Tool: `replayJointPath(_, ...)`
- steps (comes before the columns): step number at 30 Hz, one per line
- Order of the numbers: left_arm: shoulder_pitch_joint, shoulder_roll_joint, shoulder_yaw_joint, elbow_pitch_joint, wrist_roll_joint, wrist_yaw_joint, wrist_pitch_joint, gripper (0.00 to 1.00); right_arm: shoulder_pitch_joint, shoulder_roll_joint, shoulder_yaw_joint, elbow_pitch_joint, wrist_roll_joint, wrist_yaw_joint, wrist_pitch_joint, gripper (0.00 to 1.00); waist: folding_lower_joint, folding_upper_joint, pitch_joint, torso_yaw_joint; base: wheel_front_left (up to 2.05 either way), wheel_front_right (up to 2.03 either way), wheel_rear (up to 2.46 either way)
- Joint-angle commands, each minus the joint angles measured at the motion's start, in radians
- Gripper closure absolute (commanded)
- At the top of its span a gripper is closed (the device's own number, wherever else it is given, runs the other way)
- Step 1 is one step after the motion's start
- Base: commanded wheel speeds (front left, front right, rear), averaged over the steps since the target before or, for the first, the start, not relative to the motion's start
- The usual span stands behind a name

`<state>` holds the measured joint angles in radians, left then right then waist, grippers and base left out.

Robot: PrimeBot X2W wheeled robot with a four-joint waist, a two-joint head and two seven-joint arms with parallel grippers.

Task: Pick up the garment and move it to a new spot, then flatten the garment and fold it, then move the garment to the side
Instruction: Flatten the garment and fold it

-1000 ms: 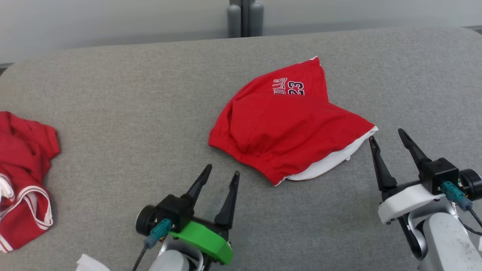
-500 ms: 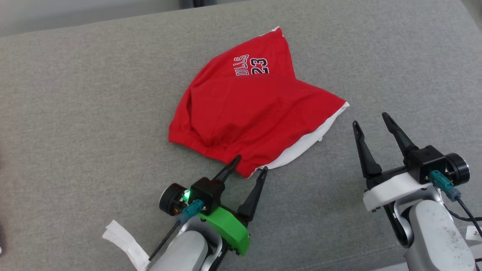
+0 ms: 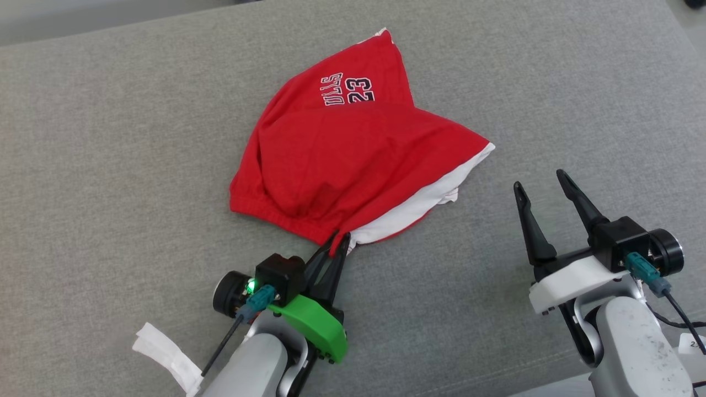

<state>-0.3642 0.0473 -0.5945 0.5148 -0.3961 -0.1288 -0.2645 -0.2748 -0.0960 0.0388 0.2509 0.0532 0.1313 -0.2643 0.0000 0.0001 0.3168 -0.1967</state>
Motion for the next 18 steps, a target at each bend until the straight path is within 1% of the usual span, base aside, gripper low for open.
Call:
replayJointPath(1,0.017,0.007,0.006,-0.015,-0.011,-0.004,0.0,1.0,0.019,-0.001,0.0,0.007,0.003,-0.001,0.0,0.0,0.0,-0.0001,-0.033,0.035,0.0,0.0,0.0)
replayJointPath(4,0.036,0.006,0.025,-0.067,-0.02,-0.004,0.0,1.0,0.03,-0.004,-0.001,0.017,0.01,-0.001,0.0,0.0,0.0,-0.0001,-0.068,0.073,0.0,0.0,0.0)
replayJointPath(9,0.087,0.006,0.048,-0.155,-0.023,-0.004,0.0,1.0,0.069,-0.002,-0.003,0.038,0.018,-0.001,0.0,0.0,0.0,-0.0001,-0.137,0.155,0.0,0.0,0.0)
replayJointPath(14,0.149,0.012,0.09,-0.188,-0.003,-0.004,0.0,1.0,0.097,0.006,-0.004,0.054,0.027,-0.001,0.0,0.0,0.0,-0.0001,-0.181,0.221,0.0,0.0,0.0)
replayJointPath(18,0.184,0.027,0.158,-0.182,0.006,-0.004,0.0,1.0,0.11,0.013,0.002,0.061,0.028,-0.001,0.0,0.0,0.0,-0.0001,-0.191,0.253,0.0,0.0,0.0)
